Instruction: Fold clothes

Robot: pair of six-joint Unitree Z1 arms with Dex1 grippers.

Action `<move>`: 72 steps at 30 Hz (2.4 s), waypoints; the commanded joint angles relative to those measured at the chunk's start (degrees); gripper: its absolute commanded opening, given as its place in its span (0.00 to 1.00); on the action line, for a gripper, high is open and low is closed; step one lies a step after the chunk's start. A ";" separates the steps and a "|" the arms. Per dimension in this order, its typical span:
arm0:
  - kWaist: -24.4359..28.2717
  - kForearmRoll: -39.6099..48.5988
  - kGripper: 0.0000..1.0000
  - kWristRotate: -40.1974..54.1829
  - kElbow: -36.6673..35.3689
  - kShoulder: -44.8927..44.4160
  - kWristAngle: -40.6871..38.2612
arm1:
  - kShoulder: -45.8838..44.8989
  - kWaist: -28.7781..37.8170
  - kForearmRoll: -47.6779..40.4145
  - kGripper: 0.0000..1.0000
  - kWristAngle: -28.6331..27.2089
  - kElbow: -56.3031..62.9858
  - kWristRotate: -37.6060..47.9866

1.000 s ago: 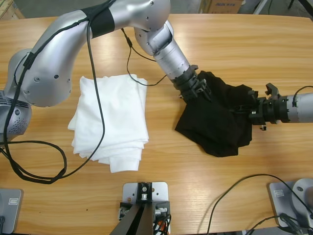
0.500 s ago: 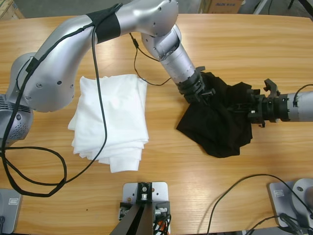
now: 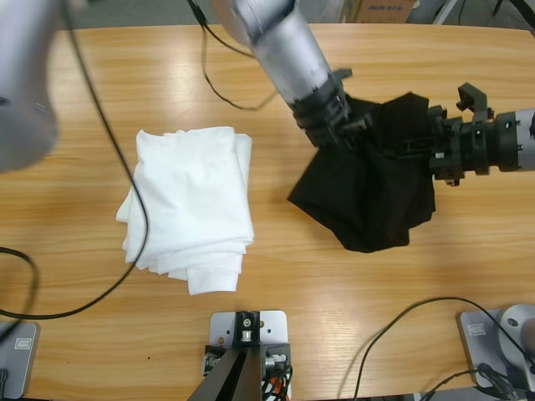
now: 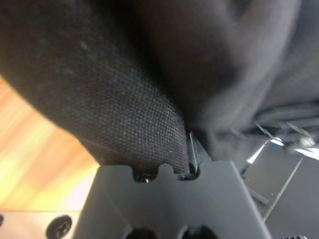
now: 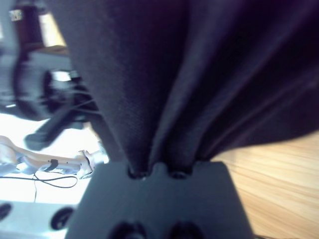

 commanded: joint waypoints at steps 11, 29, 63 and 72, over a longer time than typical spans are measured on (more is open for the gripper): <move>3.15 22.26 0.00 9.61 -32.34 -14.46 5.84 | 6.48 17.37 2.92 0.00 -6.15 -15.19 7.96; 2.89 21.60 0.00 18.49 -8.54 -21.79 13.58 | 9.54 20.29 3.06 0.00 -8.38 -18.04 8.89; 8.44 -35.01 0.00 23.15 74.57 -55.68 16.48 | 21.05 29.97 6.53 0.00 -11.86 -32.20 10.77; 14.63 -47.48 0.00 15.96 94.61 -62.69 14.95 | 26.08 33.47 9.36 0.00 -12.99 -38.60 11.56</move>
